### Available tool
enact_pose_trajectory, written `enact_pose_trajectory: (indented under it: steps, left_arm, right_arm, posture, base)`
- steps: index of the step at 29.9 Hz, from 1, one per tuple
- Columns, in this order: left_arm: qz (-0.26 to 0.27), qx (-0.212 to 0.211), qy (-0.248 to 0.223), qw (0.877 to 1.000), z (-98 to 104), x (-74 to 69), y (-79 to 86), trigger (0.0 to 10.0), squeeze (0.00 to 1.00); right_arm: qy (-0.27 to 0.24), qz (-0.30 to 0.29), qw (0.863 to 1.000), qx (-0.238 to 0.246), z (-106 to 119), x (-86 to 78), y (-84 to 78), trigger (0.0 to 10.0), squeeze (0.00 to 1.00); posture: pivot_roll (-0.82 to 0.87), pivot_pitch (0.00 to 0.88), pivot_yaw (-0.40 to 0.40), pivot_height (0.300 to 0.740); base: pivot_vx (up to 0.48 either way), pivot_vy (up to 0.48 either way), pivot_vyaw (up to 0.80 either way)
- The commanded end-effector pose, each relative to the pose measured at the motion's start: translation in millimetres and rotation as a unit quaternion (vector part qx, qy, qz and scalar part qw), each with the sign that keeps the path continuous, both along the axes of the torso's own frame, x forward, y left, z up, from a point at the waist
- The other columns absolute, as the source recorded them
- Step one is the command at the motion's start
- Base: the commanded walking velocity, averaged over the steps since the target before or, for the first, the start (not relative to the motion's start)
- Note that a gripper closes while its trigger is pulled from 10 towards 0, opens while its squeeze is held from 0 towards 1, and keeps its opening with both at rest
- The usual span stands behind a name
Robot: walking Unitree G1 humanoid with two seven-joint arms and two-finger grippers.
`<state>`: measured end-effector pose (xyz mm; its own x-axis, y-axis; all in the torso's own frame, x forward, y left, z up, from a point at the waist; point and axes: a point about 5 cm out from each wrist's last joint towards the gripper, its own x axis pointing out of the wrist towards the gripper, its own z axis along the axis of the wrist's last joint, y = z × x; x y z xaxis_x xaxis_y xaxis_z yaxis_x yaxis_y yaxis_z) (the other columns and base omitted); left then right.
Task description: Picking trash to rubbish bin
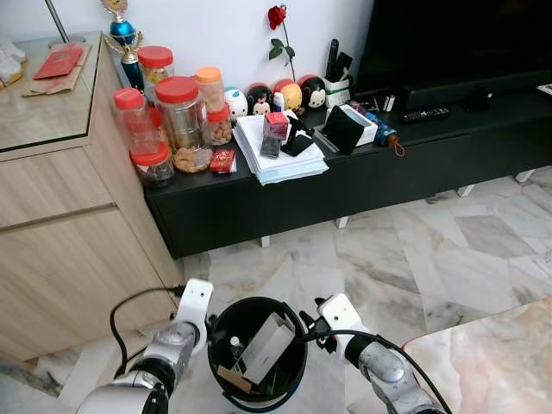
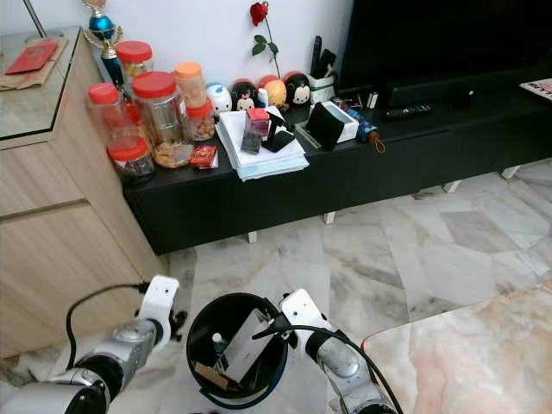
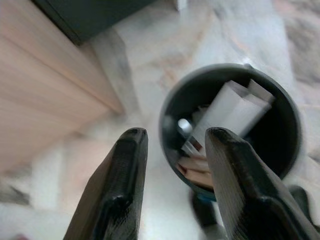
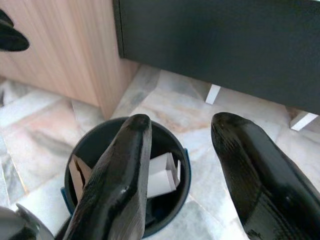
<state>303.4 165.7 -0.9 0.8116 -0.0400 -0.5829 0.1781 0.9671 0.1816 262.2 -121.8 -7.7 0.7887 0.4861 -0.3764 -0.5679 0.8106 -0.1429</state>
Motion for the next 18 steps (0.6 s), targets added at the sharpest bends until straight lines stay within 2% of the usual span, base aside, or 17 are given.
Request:
enact_pose_trajectory:
  steps: [1,3,8,12,15,18]
  left_arm:
    - [-0.005,0.040,-0.081,0.996,13,6.5,5.0,10.0,0.00]
    - [-0.006,0.064,-0.140,0.988,22,8.4,7.8,10.0,0.00]
    - [0.011,0.083,-0.178,0.980,28,7.8,16.4,10.0,0.00]
    - [0.009,0.085,-0.252,0.964,46,12.8,17.1,10.0,0.00]
    - [0.000,0.088,-0.285,0.954,56,15.8,14.1,10.0,0.00]
    - [0.014,0.085,-0.331,0.940,73,23.5,12.2,10.0,0.00]
  right_arm:
    - [-0.035,-0.001,0.999,0.027,13,8.0,6.1,10.0,0.00]
    - [-0.051,0.005,0.998,0.042,20,11.5,12.0,10.0,0.00]
    - [-0.072,0.025,0.996,0.049,29,14.9,21.5,10.0,0.00]
    - [-0.129,0.038,0.987,0.087,57,24.6,32.9,10.0,0.00]
    - [-0.151,0.034,0.984,0.087,66,29.6,33.7,10.0,0.00]
    - [-0.180,-0.011,0.979,0.094,80,41.0,26.1,10.0,0.00]
  posture:
    - [0.16,0.061,0.012,0.740]
    - [0.17,0.060,0.011,0.740]
    - [0.18,0.051,0.011,0.740]
    - [0.18,0.044,0.011,0.740]
    - [0.18,0.040,0.011,0.740]
    - [0.19,0.034,0.009,0.740]
  base:
    - [0.000,0.000,0.00]
    - [0.000,0.000,0.00]
    - [0.000,0.000,0.00]
    - [0.000,0.000,0.00]
    - [0.000,0.000,0.00]
    - [0.000,0.000,0.00]
